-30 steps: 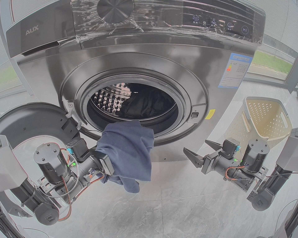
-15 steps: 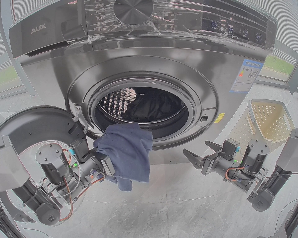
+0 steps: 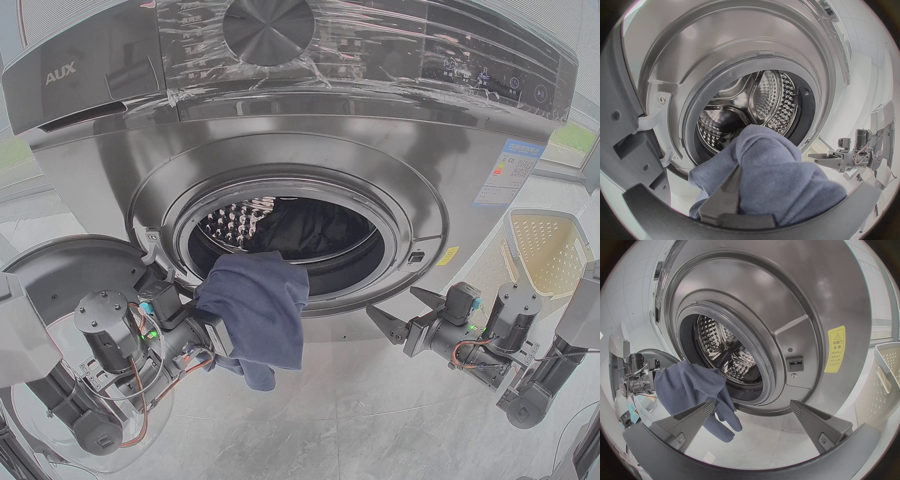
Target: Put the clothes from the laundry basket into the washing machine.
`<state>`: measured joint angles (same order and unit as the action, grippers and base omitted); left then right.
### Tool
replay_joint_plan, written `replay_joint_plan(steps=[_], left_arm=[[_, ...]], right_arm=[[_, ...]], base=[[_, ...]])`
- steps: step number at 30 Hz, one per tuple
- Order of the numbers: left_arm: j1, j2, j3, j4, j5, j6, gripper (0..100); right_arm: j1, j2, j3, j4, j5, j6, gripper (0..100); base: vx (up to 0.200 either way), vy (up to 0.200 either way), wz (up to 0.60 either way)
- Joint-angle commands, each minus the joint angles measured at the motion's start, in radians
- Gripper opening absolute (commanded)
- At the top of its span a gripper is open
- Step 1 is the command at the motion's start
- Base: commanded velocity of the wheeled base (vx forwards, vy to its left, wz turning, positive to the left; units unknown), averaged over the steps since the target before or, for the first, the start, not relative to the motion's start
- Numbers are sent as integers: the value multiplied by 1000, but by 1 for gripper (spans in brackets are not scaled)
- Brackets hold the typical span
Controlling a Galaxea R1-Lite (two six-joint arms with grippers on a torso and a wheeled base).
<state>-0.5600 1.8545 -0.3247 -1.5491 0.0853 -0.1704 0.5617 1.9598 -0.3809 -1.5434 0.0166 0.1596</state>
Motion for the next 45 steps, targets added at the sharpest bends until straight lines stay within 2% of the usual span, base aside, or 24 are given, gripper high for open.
replay_joint_plan(steps=[1, 23, 30, 32, 34, 36, 45], left_arm=[[-1, 2, -1, 0, 1, 0, 0], [-17, 20, -4, 0, 1, -1, 0], [-86, 20, -76, 0, 1, -3, 0], [-95, 58, -120, 1, 1, 2, 0], [-95, 101, -160, 0, -1, 20, 0], [-89, 146, -191, 3, -2, 63, 0], [-80, 336, -356, 3, -9, 62, 0]], right_arm=[[1, 2, 2, 0, 0, 0, 100], [27, 1, 17, 0, 0, 0, 100], [103, -1, 71, -1, 2, 0, 100], [118, 1, 85, 0, 2, 0, 100], [127, 4, 102, -1, 2, -2, 100], [132, 4, 114, -1, 3, -2, 100], [135, -5, 106, -1, 3, -2, 100]], base=[[0, 0, 0], [27, 0, 0], [0, 0, 0], [0, 0, 0], [0, 0, 0], [0, 0, 0], [0, 0, 0]])
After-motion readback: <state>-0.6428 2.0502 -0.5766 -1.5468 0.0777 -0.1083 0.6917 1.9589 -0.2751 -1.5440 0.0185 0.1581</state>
